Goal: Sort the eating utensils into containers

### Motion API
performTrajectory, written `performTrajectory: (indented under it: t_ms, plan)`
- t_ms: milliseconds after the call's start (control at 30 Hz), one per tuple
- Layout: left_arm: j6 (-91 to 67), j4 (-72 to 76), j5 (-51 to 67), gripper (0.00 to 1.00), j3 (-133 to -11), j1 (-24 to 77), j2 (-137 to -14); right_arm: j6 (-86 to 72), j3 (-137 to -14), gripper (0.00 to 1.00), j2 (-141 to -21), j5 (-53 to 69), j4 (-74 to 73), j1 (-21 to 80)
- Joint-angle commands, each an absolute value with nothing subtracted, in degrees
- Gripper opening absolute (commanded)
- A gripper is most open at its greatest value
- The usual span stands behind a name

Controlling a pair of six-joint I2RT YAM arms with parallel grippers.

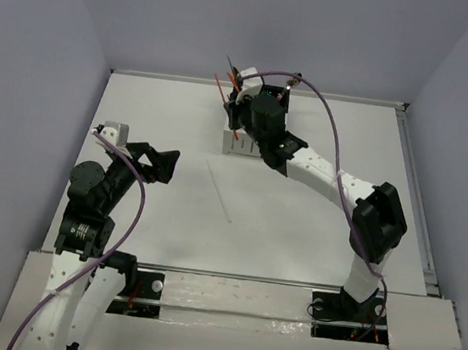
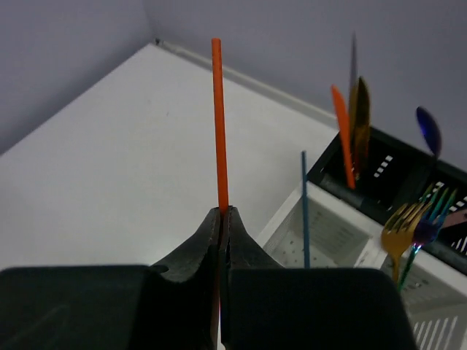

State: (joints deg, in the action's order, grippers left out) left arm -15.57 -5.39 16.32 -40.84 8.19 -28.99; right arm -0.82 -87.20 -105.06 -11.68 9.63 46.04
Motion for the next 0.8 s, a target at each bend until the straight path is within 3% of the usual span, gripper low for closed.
performTrajectory:
  t_ms: [0,467,767]
  plan:
    - [-15.91,-2.55,16.96,0.99,-40.96,8.88,-28.48,0.09,-93.32,0.00,-108.71,-4.93,20.30,40.87]
    - [-15.47,-2.90,16.35,0.99,-41.22,10.46,-28.74,4.22,-107.75,0.00,-123.39,-1.32,24.52,36.21]
    - [-15.64,-2.73,16.52,0.99,-41.22,10.46,-29.27,5.09,-98.18,0.00,-122.17,-0.97,29.09,36.21]
